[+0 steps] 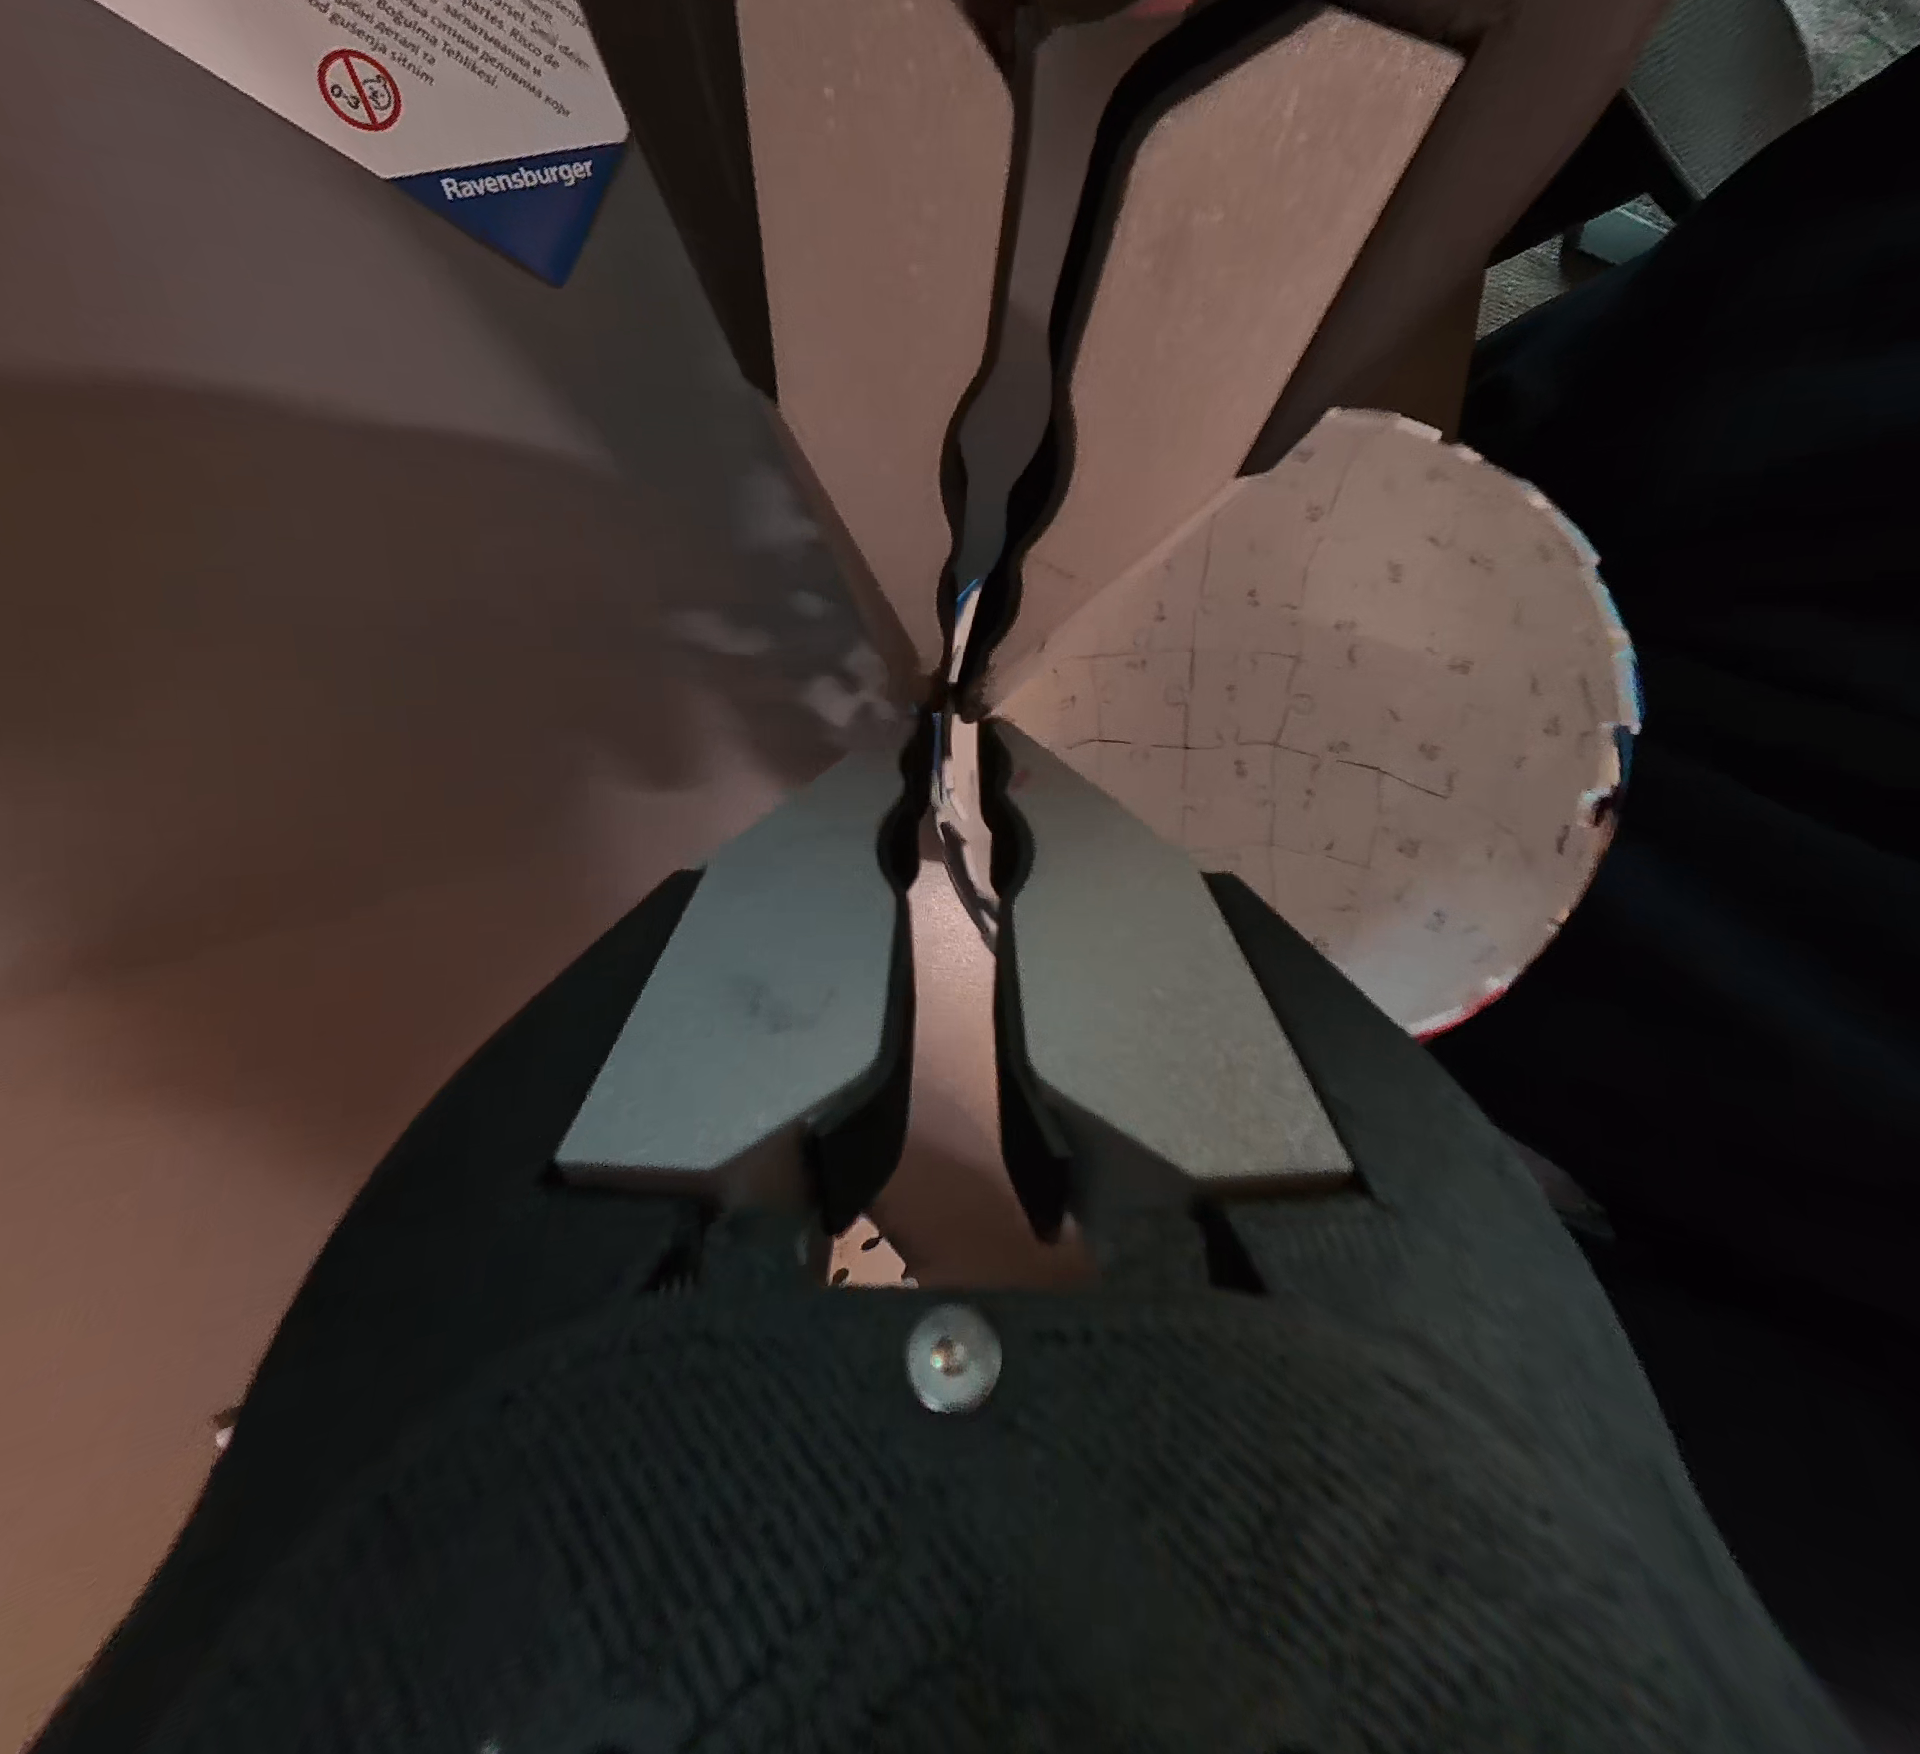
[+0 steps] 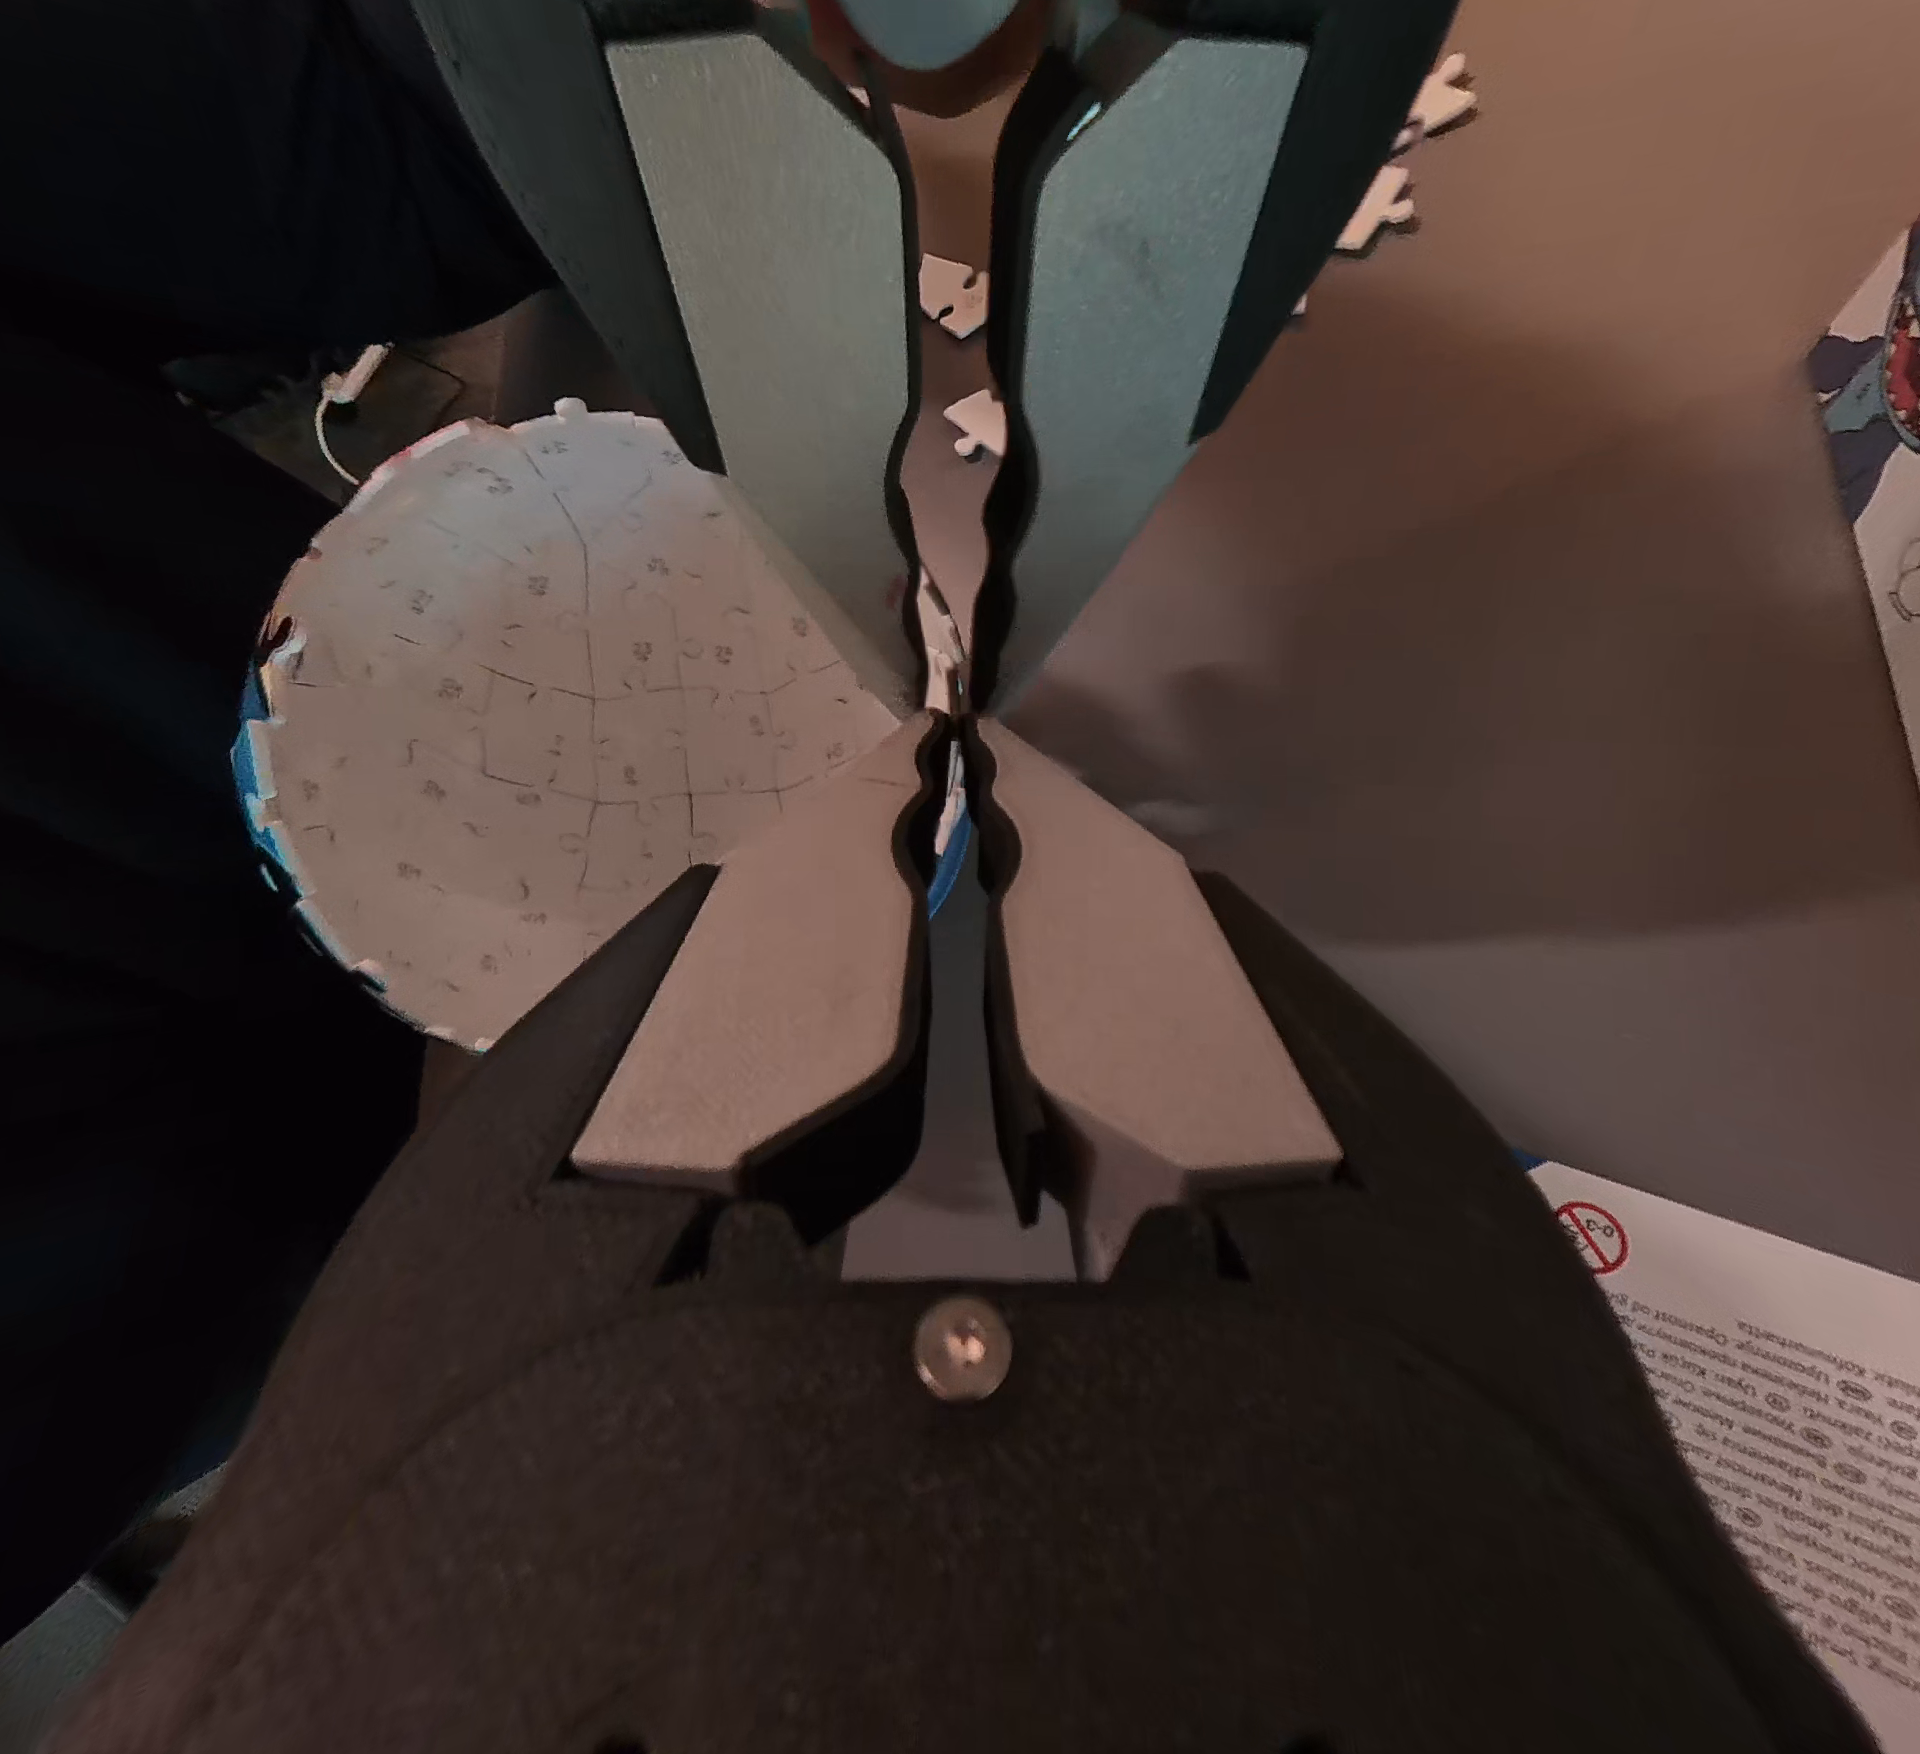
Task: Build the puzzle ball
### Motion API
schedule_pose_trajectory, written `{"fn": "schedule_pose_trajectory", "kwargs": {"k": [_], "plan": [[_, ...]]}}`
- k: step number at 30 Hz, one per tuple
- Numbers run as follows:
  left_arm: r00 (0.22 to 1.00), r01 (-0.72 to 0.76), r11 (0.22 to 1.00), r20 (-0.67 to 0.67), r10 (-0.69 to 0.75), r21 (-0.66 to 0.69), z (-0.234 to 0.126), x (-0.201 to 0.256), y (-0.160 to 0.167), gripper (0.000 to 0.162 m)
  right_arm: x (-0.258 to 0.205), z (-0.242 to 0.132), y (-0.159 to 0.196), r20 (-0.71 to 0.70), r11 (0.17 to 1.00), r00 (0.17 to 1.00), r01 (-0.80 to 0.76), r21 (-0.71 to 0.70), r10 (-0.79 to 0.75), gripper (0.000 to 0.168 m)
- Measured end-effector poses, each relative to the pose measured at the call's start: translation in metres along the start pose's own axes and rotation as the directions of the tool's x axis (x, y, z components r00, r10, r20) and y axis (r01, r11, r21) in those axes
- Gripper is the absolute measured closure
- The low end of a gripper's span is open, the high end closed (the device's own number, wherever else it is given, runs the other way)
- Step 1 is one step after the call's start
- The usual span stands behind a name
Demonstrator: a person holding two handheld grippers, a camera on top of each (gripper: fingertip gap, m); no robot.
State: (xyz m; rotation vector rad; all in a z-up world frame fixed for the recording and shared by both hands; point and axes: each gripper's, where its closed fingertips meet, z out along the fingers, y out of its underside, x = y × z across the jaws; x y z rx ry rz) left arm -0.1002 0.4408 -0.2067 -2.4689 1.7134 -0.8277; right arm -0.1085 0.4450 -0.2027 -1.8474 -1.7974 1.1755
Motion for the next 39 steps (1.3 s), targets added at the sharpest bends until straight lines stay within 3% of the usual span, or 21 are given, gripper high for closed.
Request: {"fn": "schedule_pose_trajectory", "kwargs": {"k": [15,22,28,34,39], "plan": [[0.999,-0.028,1.000,0.038,0.028,0.009,0.004,0.002,-0.003,0.162,-0.003,-0.011,-0.002,0.068,1.000,0.997,-0.020,0.018,0.018,0.162],[0.998,-0.029,1.000,0.052,0.030,-0.006,0.005,0.004,-0.001,0.162,0.004,-0.038,0.010,0.052,0.990,0.990,0.135,-0.034,-0.133,0.158],[0.997,-0.022,1.000,0.074,0.024,-0.022,0.007,0.001,0.001,0.162,0.009,-0.029,0.026,0.063,0.981,0.982,0.183,-0.072,-0.178,0.155],[0.991,-0.026,0.998,0.130,0.032,-0.052,0.009,-0.003,0.005,0.162,-0.003,-0.043,0.002,0.051,0.955,0.955,0.287,0.071,-0.291,0.156],[0.984,-0.048,0.997,0.167,0.058,-0.064,0.008,-0.002,0.006,0.162,-0.006,-0.039,0.001,0.060,0.946,0.947,0.312,0.085,-0.317,0.155]]}}
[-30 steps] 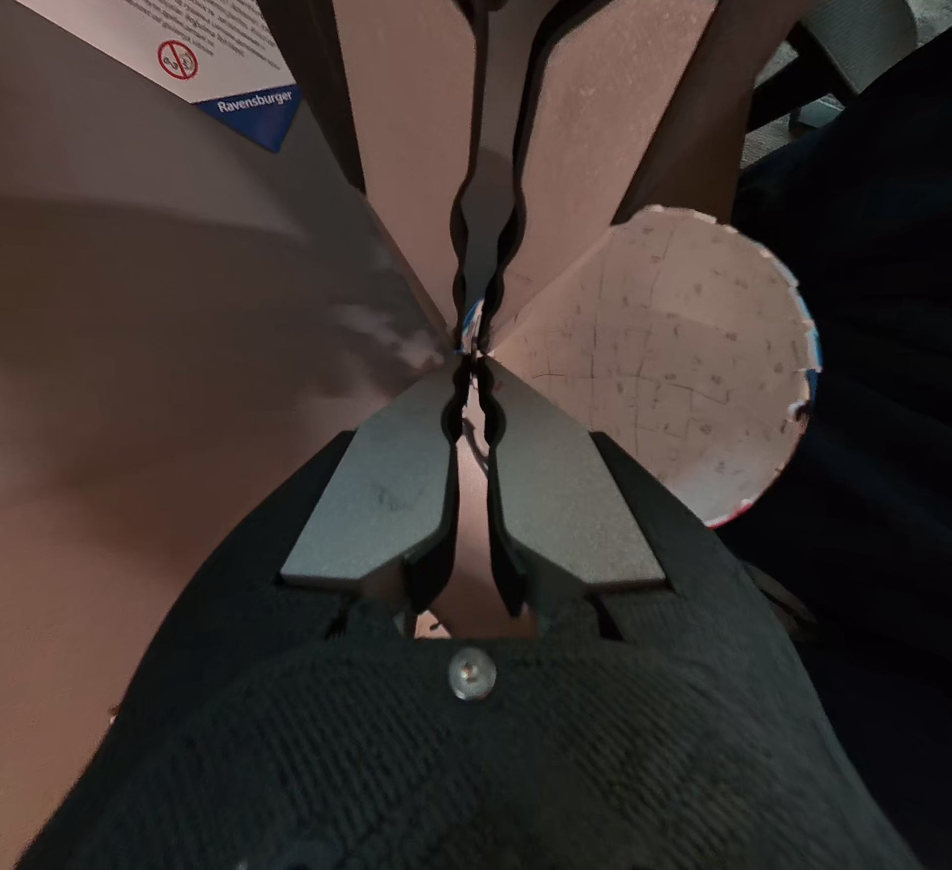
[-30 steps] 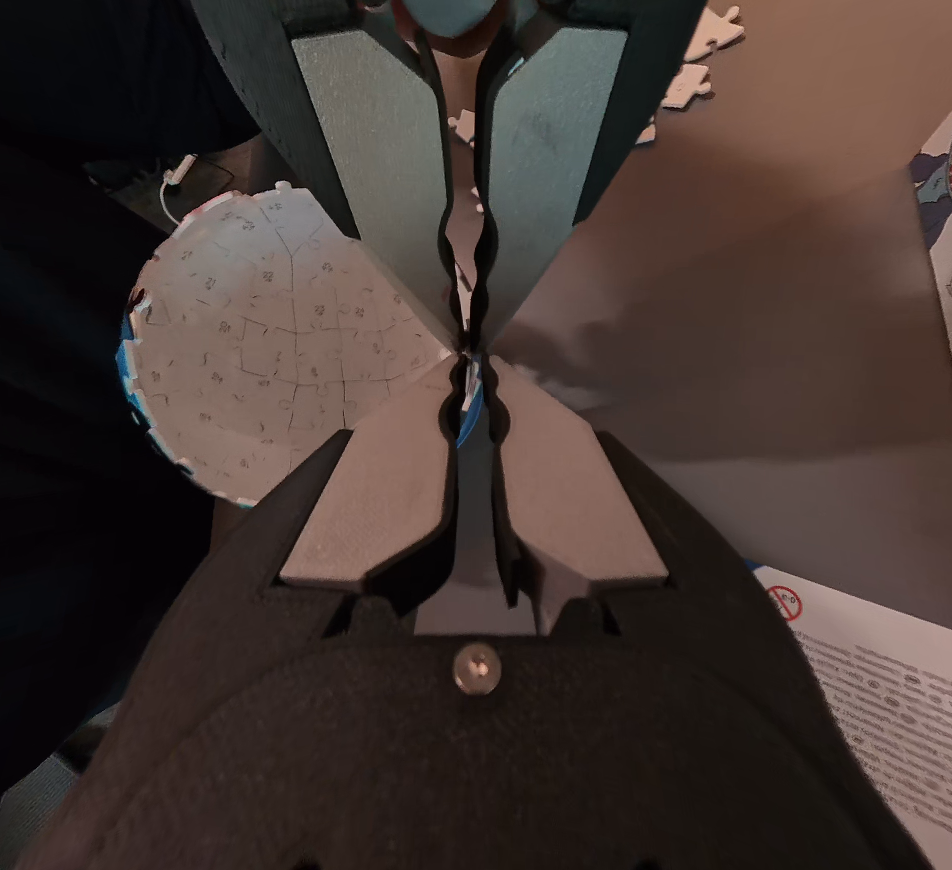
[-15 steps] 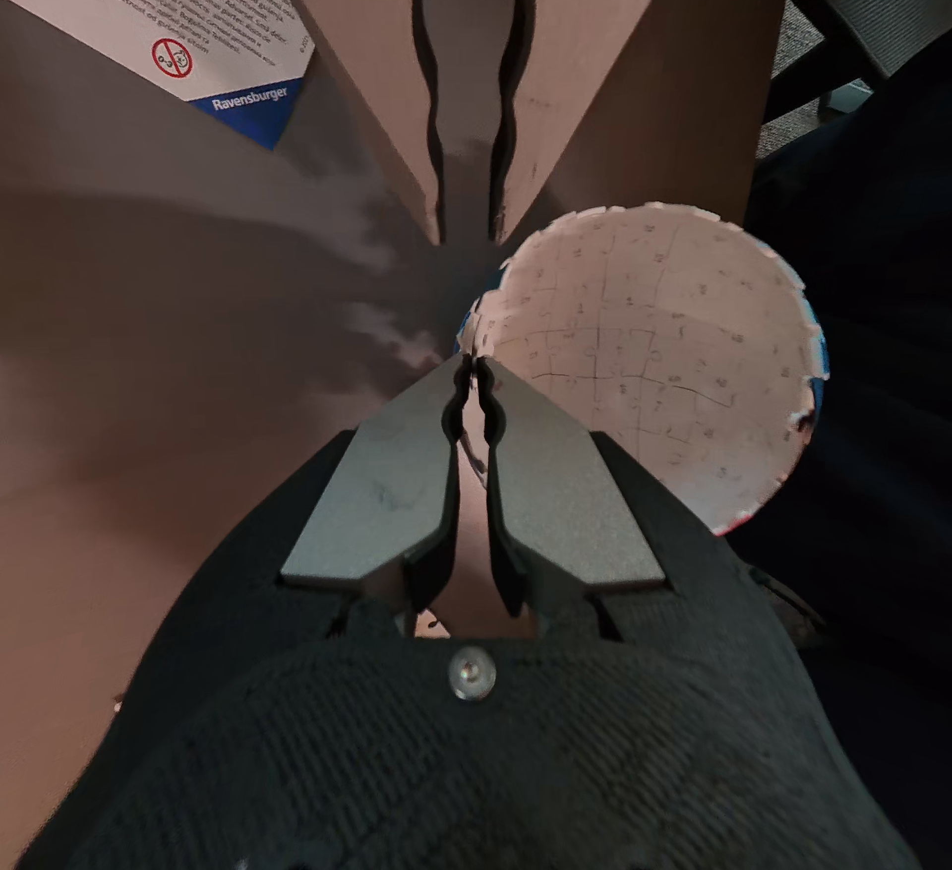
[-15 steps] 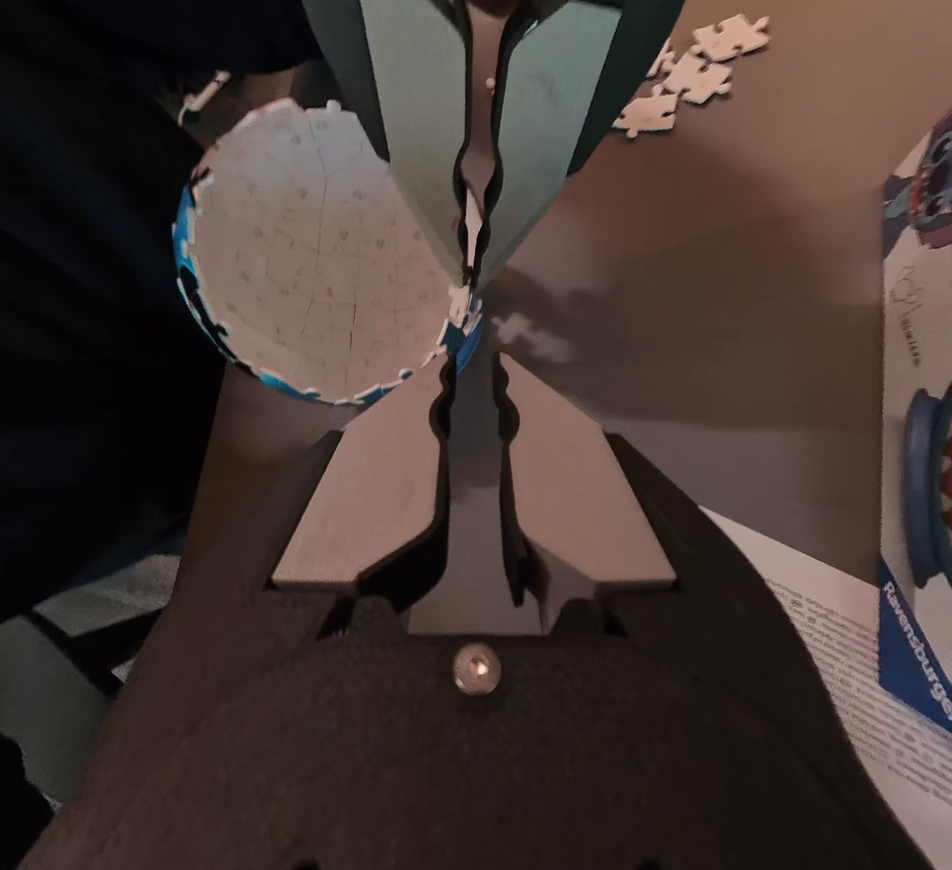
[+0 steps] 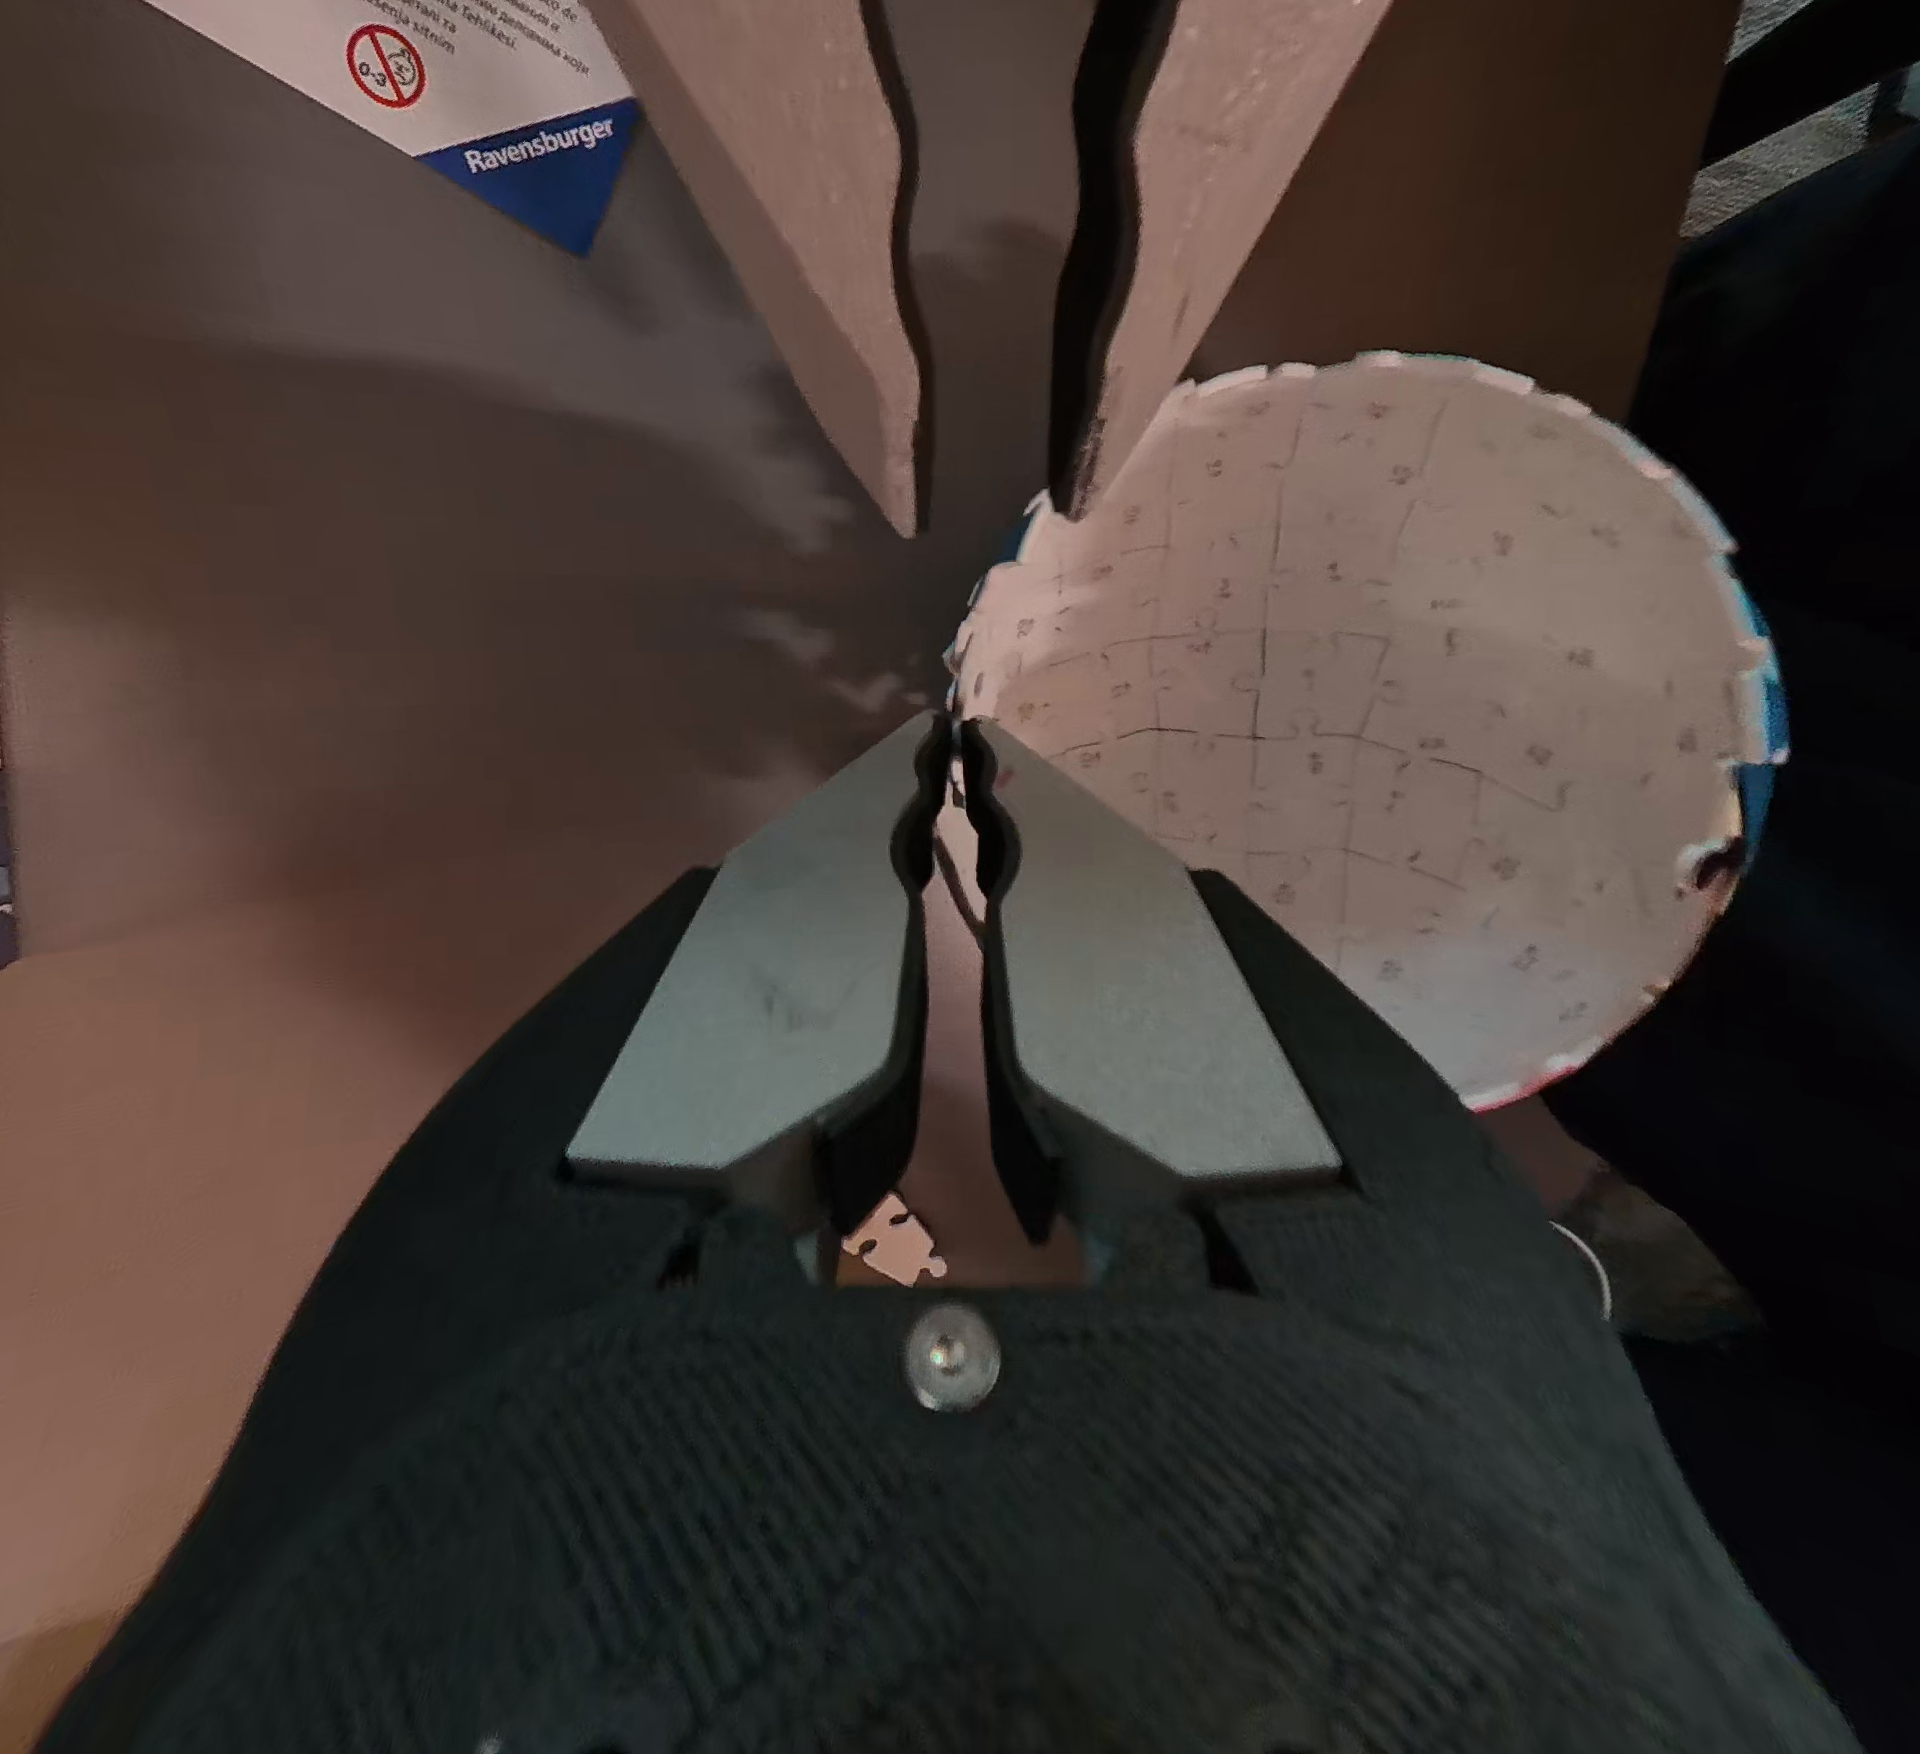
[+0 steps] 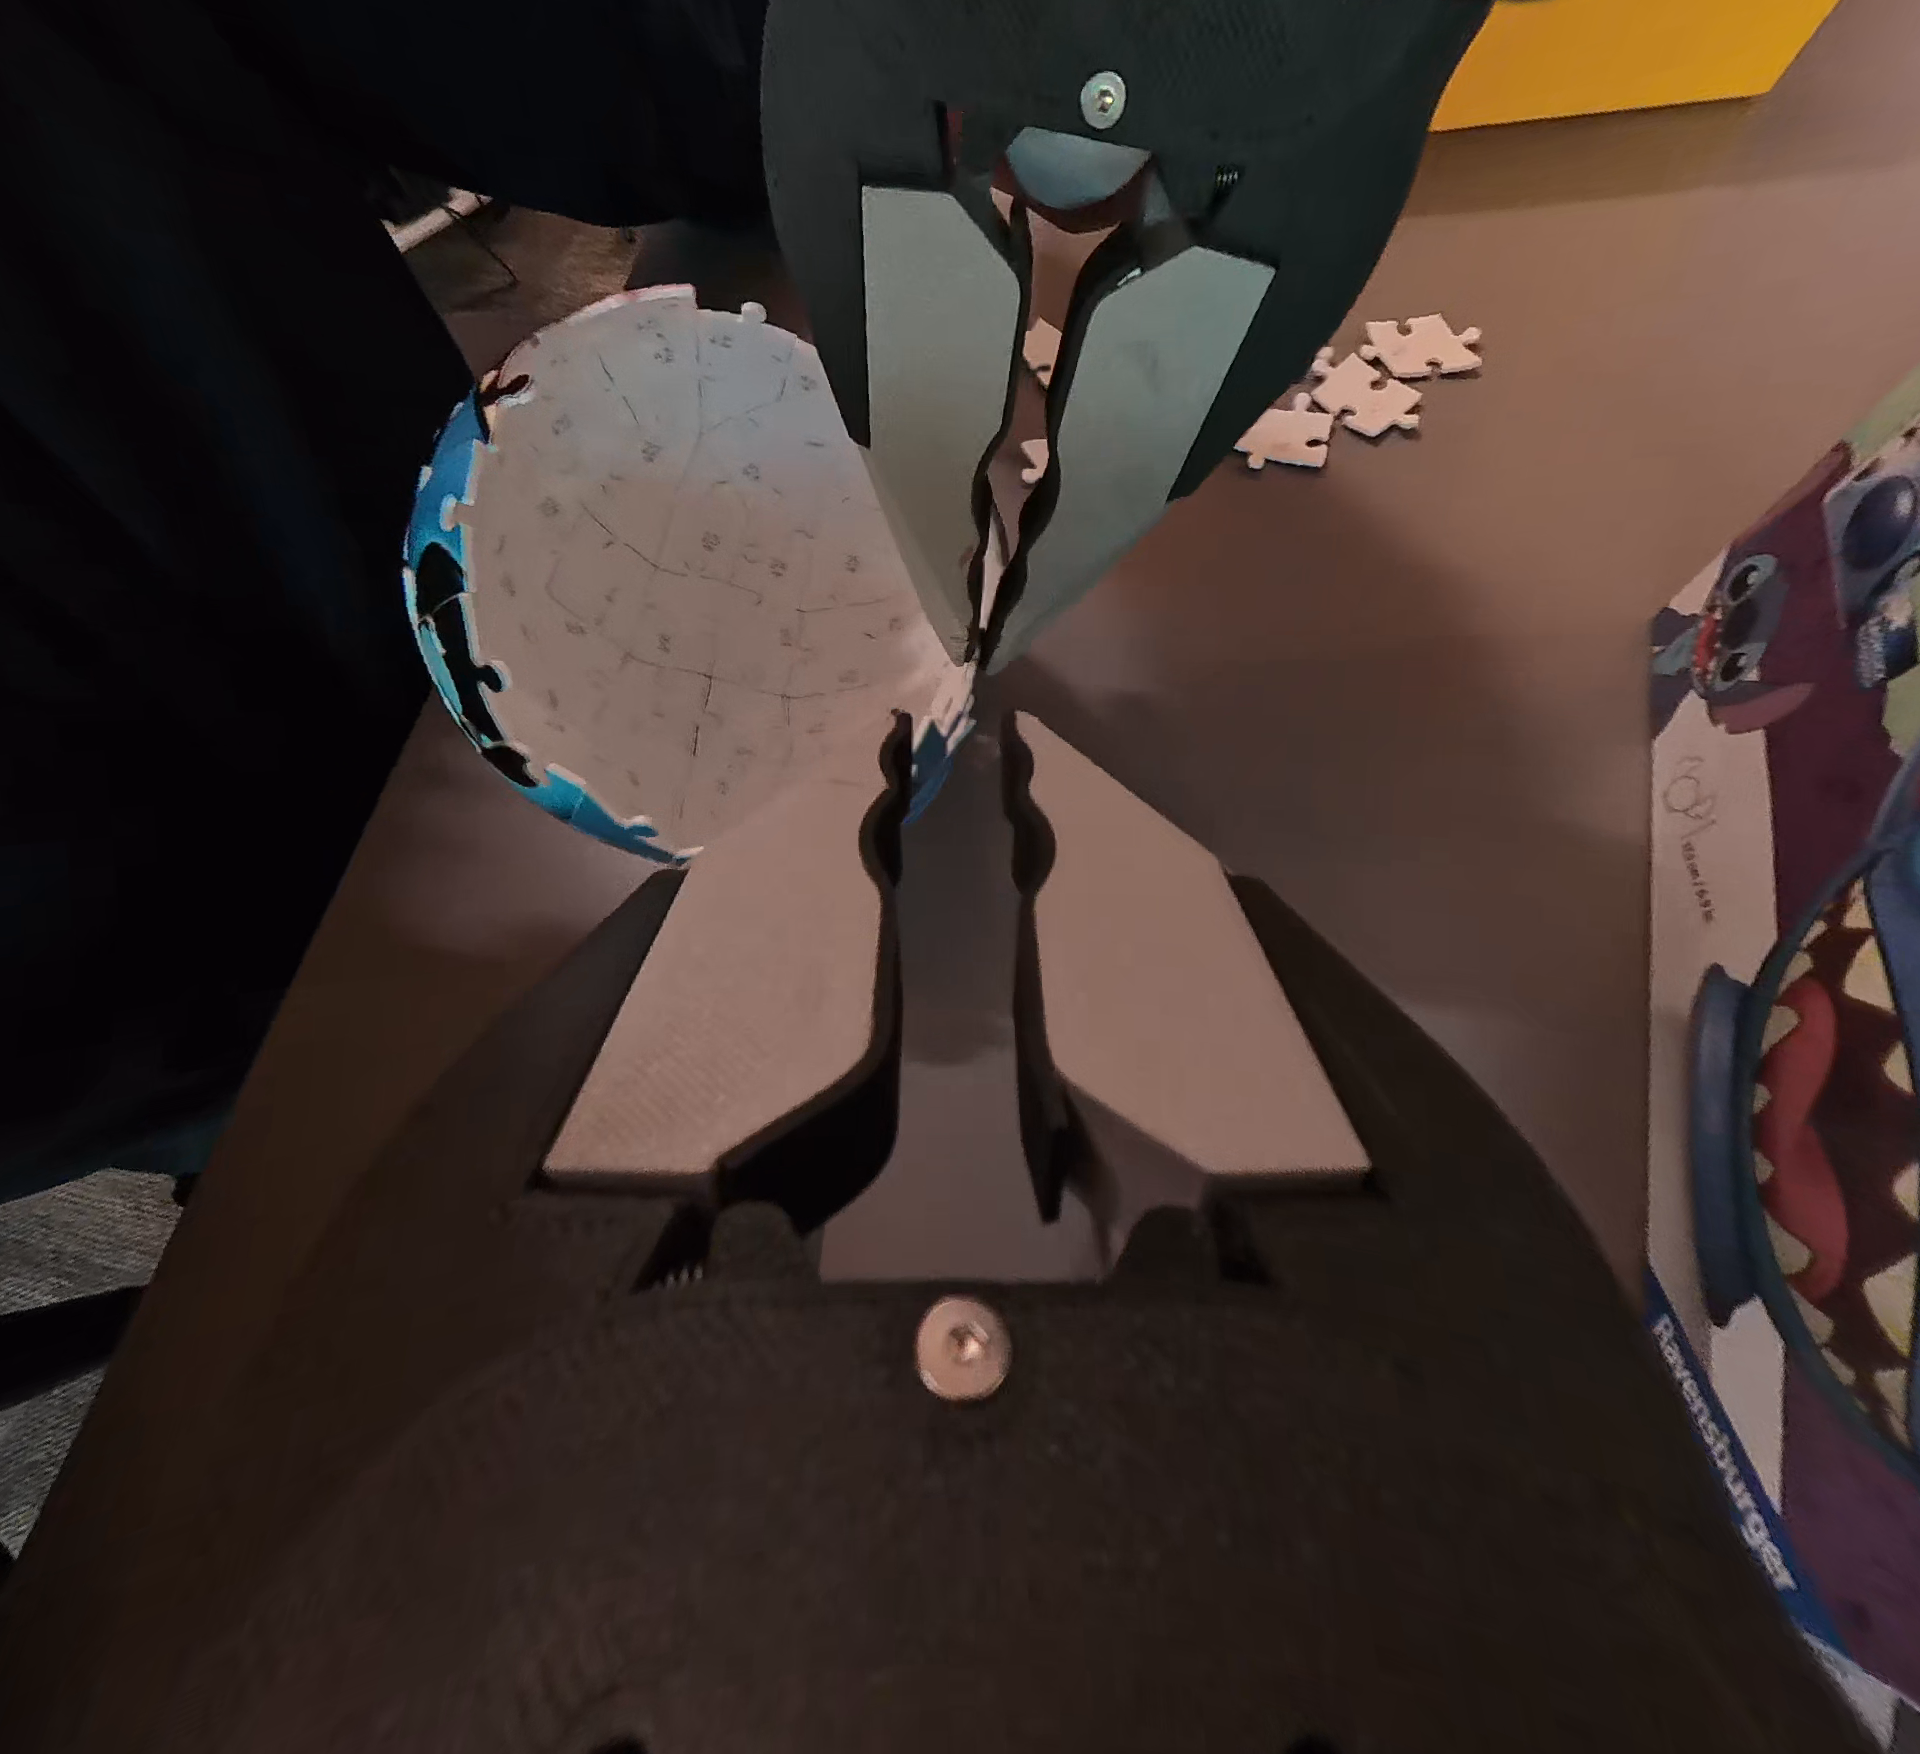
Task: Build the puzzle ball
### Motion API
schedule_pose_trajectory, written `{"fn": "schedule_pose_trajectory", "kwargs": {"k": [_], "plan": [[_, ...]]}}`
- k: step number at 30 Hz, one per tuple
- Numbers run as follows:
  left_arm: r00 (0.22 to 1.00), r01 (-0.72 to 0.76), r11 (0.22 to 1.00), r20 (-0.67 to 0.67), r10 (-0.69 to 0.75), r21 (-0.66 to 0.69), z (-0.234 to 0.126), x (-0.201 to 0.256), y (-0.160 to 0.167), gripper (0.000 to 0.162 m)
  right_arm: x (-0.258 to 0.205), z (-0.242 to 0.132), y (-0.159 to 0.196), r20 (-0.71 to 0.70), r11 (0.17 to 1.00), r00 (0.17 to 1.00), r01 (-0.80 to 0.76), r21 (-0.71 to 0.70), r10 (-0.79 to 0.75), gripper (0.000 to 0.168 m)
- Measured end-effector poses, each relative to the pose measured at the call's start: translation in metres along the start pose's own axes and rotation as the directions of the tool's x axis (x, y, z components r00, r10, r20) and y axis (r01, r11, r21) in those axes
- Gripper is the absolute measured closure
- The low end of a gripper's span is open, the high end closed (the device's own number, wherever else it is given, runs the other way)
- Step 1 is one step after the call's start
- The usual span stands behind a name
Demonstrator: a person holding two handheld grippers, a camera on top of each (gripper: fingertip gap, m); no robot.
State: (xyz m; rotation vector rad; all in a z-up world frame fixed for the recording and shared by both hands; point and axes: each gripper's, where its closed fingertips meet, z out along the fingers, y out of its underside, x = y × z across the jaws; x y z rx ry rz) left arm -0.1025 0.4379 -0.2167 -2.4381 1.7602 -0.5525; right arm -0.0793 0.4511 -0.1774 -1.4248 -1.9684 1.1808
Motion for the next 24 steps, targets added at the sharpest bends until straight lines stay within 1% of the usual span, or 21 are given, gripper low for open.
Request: {"fn": "schedule_pose_trajectory", "kwargs": {"k": [3,7,10,13,18,24], "plan": [[1.000,-0.006,1.000,0.009,0.006,-0.012,0.001,0.000,0.001,0.162,-0.003,0.002,0.003,0.029,1.000,0.999,-0.014,-0.001,0.014,0.154],[1.000,-0.006,1.000,0.004,0.006,-0.023,0.003,0.001,0.004,0.162,-0.016,-0.003,-0.006,0.078,0.998,0.996,0.044,0.050,-0.047,0.152],[1.000,0.000,1.000,0.002,0.000,-0.023,0.003,0.000,0.004,0.162,-0.027,-0.008,-0.013,0.122,0.993,0.989,0.073,0.091,-0.084,0.147],[1.000,-0.002,1.000,0.004,0.003,-0.021,0.002,0.001,0.003,0.162,-0.034,-0.008,-0.012,0.148,0.993,0.984,0.084,0.085,-0.096,0.138],[1.000,-0.017,1.000,0.006,0.017,0.014,-0.005,0.004,-0.002,0.162,-0.041,-0.009,-0.012,0.157,0.993,0.982,0.089,0.080,-0.100,0.131],[1.000,-0.024,0.996,-0.008,0.025,0.091,-0.024,0.008,-0.007,0.162,-0.066,-0.018,-0.019,0.105,0.991,0.991,0.065,0.114,-0.077,0.125]]}}
